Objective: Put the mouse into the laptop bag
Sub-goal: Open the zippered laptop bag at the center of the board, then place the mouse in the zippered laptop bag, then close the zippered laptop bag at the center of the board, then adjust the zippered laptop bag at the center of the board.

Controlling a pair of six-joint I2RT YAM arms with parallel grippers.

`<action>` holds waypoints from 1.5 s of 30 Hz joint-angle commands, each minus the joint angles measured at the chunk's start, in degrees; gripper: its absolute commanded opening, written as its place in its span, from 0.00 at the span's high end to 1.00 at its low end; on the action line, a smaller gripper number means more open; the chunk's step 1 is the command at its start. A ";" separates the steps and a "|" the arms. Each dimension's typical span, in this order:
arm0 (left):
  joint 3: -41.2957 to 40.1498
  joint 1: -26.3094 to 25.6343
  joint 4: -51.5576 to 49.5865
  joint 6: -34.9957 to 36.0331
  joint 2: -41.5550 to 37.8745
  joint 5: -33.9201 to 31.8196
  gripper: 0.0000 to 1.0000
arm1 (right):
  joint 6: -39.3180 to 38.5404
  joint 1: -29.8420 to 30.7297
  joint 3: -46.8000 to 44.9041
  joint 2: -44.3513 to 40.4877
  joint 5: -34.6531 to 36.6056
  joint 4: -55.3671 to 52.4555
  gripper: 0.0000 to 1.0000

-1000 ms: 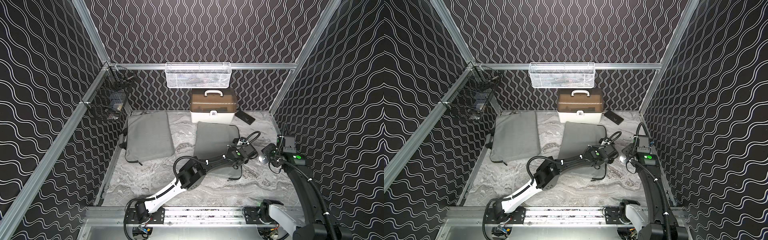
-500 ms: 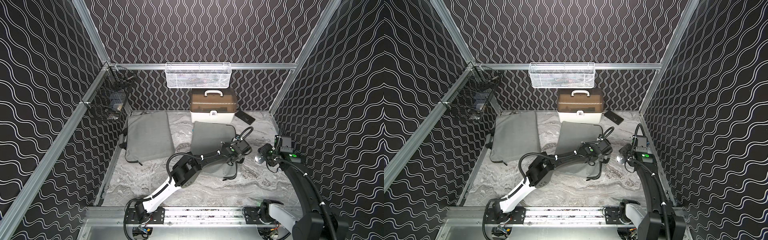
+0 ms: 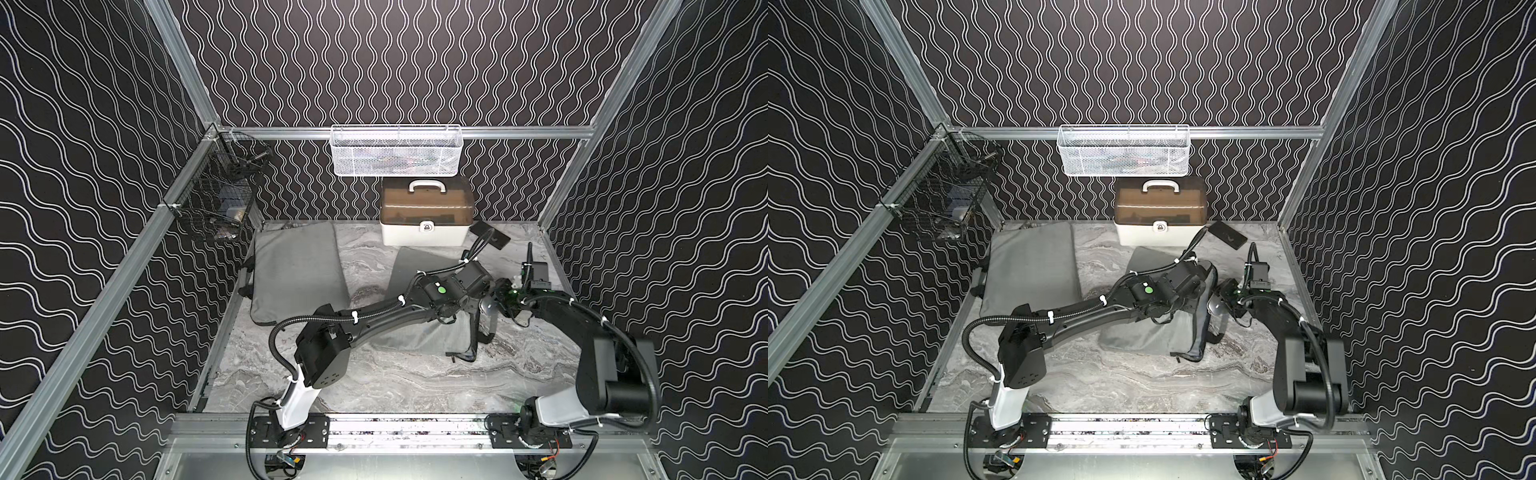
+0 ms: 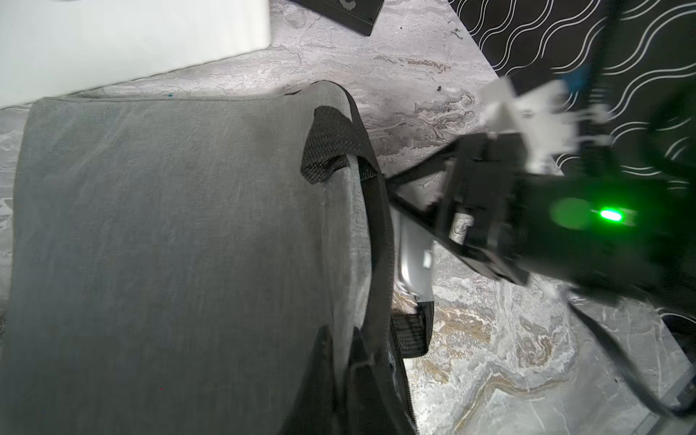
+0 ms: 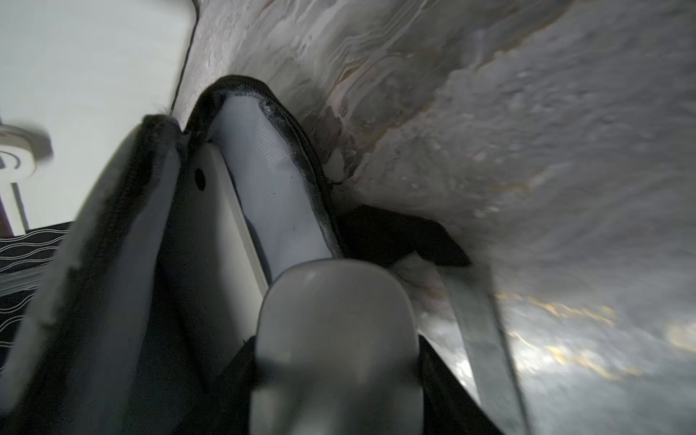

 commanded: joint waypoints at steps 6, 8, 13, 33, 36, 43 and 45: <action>-1.52 0.50 3.62 -0.23 -0.53 1.78 1.00 | -1.25 2.63 3.85 6.70 -3.02 9.40 0.38; -1.62 0.78 3.95 -0.57 -0.53 2.66 1.00 | -1.83 3.64 5.03 7.50 -2.16 9.28 0.28; -2.22 1.10 3.99 -1.05 -0.71 3.32 1.00 | -2.96 4.11 8.68 9.11 0.47 3.38 0.06; -60.28 -4.03 26.44 -26.99 -32.17 0.59 0.05 | 5.23 13.84 -8.17 -14.66 13.84 -5.64 0.20; -61.52 -4.05 28.20 -28.94 -30.36 0.89 0.01 | 8.09 21.20 -7.53 -13.18 20.08 -7.48 0.19; -61.43 -3.31 31.16 -31.89 -26.17 2.30 0.01 | 14.75 27.27 -8.89 -6.68 22.31 -4.23 0.25; -61.57 -2.75 30.84 -33.79 -24.81 3.16 0.01 | 15.94 29.62 -8.73 -6.68 22.52 -3.72 0.32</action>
